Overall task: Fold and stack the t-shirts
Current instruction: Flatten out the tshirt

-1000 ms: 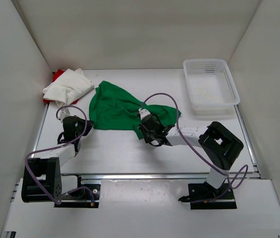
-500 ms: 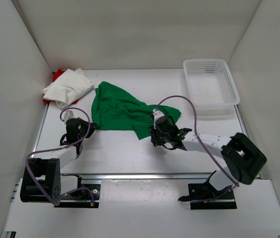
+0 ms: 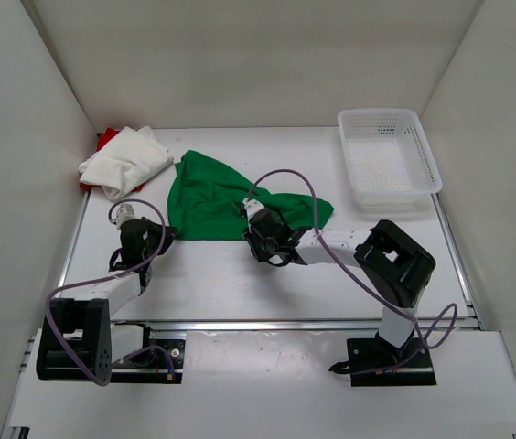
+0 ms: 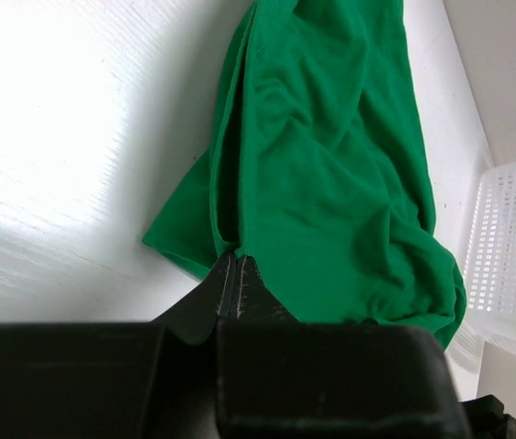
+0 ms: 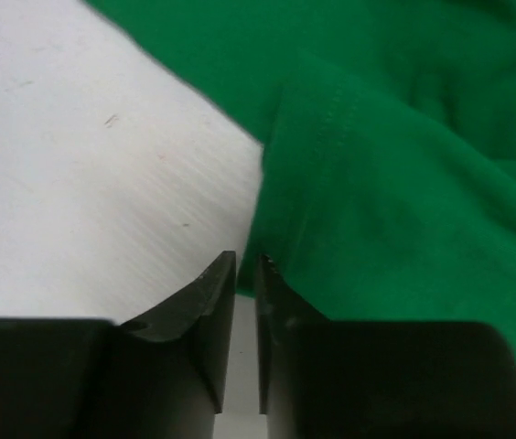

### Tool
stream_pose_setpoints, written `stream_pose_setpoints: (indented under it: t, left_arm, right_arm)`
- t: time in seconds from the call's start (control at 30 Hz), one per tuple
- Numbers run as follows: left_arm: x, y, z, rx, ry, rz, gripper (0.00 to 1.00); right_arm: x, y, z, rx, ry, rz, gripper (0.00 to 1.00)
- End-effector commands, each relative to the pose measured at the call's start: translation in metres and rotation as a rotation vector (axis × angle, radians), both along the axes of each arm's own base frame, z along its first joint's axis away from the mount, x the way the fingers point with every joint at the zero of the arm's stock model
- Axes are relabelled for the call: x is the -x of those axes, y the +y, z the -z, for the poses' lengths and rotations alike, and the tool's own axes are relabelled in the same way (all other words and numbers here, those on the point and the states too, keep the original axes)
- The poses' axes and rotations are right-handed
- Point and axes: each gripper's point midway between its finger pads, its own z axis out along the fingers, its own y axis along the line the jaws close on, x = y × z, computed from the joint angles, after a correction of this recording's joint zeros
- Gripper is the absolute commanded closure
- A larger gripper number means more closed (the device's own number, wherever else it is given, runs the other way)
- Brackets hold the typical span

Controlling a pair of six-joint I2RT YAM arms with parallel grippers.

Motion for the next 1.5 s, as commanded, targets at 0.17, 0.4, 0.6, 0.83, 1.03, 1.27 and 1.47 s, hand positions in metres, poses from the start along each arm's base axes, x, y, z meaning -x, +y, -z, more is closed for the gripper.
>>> stream_pose_setpoints:
  t: [0.17,0.4,0.6,0.83,1.03,1.27,1.47]
  left_arm:
    - [0.003,-0.005,-0.010,-0.002,-0.041,0.028,1.00]
    - [0.013,-0.015,-0.008,0.000,-0.044,0.064,1.00]
    - [0.024,-0.022,-0.004,-0.031,-0.044,0.090,1.00]
    - [0.031,-0.034,-0.004,-0.053,-0.059,0.143,1.00]
    - [0.033,-0.037,-0.003,-0.046,-0.061,0.150,1.00]
    - [0.032,-0.036,-0.002,-0.039,-0.062,0.146,1.00]
    - [0.032,-0.032,0.000,-0.035,-0.057,0.132,1.00]
  right_arm:
    - [0.030,-0.069,0.009,0.119,0.010,0.086,1.00]
    - [0.077,-0.140,-0.006,0.098,0.084,0.165,0.81]
    - [0.067,-0.148,-0.035,-0.167,0.135,0.325,0.58]
    - [0.053,-0.128,-0.017,-0.171,0.153,0.386,0.58]
    - [0.043,-0.119,-0.009,-0.136,0.134,0.427,0.57]
    - [0.053,-0.125,0.015,-0.025,0.159,0.453,0.66]
    - [0.064,-0.142,0.028,0.019,0.175,0.494,0.80]
